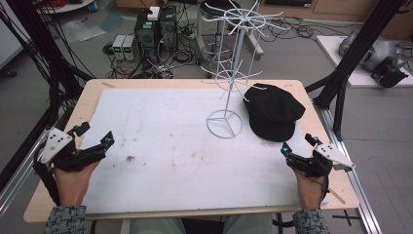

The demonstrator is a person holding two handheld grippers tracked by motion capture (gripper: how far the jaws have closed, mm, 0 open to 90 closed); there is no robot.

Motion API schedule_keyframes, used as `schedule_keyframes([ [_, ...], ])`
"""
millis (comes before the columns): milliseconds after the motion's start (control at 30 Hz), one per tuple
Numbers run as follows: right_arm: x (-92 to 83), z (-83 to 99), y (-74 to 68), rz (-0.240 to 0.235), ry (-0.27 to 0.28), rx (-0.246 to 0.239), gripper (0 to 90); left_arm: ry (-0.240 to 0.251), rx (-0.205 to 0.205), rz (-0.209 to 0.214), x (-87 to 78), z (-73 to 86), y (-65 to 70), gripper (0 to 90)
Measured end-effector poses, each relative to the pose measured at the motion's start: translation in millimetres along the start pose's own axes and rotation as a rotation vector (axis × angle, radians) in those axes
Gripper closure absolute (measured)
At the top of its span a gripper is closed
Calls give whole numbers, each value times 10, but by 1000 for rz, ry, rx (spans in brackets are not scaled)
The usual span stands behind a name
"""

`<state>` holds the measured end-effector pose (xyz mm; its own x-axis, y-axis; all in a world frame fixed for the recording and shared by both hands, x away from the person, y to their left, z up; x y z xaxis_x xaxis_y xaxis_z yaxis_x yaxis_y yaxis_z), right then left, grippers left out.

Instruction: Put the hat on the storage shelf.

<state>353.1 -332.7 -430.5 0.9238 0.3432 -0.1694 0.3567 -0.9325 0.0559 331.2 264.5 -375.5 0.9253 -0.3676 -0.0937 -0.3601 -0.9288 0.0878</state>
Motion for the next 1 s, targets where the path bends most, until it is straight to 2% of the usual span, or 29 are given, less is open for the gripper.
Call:
schedule_keyframes([
  [367,8,-12,-13,-5,-2,-14,84,-5,1,5,18,4,7,157],
  [533,10,-16,-10,-5,-3,-5,84,-10,2,9,29,18,25,157],
  [733,42,-110,0,7,10,-9,84,-10,-1,2,21,22,-13,158],
  [833,130,-189,62,18,6,-35,84,-9,-8,1,22,30,-22,158],
  [1000,253,-281,202,46,-6,-36,84,-10,-9,-5,24,36,-40,158],
])
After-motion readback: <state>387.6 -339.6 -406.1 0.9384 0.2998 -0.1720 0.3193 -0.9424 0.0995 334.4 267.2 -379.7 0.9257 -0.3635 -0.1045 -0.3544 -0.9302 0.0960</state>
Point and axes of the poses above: each handheld gripper's, and its own axes: x roughly forward along the jaws, z roughly out of its underside, y roughly to its right, the point moved 7 cm from there along x, roughly forward along the jaws, and after that the axes turned 4 degrees about -x, right-handed, at the moved point
